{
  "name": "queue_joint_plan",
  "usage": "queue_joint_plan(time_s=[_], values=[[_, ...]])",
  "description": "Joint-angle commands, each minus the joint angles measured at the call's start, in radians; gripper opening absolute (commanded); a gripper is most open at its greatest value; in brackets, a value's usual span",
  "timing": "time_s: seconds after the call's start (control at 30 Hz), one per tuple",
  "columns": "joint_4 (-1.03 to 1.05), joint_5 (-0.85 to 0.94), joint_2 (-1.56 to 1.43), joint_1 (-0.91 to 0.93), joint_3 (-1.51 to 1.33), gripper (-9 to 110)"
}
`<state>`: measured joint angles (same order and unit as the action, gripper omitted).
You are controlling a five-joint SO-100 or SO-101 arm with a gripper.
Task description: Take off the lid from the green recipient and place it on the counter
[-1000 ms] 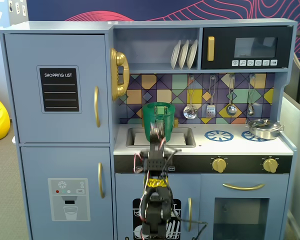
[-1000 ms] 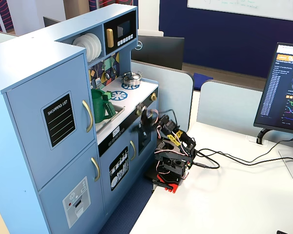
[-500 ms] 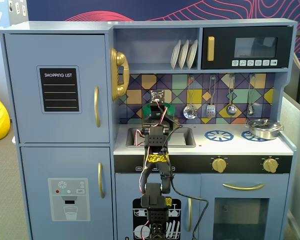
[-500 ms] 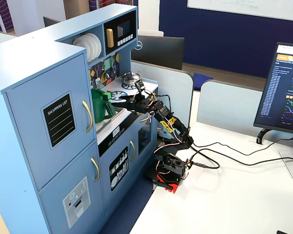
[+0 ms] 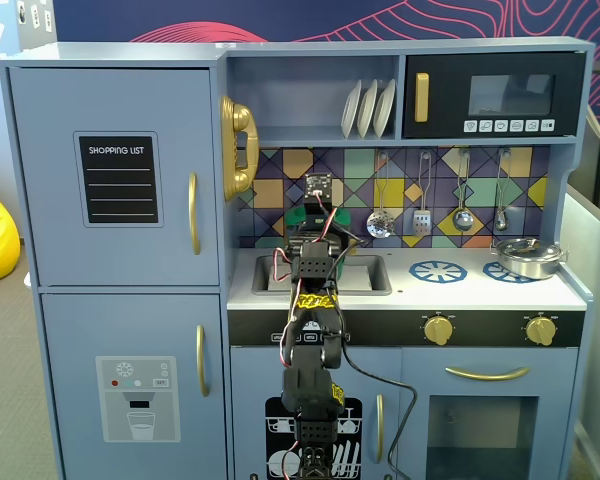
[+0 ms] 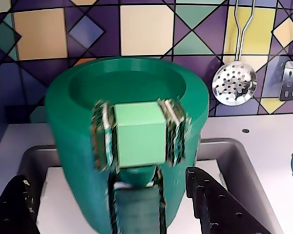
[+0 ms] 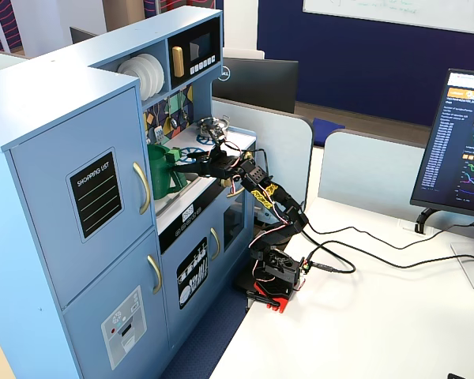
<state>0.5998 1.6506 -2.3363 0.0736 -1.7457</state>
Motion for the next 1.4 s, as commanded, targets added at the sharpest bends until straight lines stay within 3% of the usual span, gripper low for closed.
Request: queue_joint_plan(time_s=[0.0,0.73,0.8,0.93,1.37], values=[[-0.043,0.005,0.052,0.005,0.101,33],[-0.069,0.025,0.242,-0.008,0.259,28],[-0.069,0.034,0.249,-0.012,0.265,23],[-0.055,0.097,0.252,-0.028,0.265,0],[-0.14,0.086,0.239,-0.037,0.351,0]])
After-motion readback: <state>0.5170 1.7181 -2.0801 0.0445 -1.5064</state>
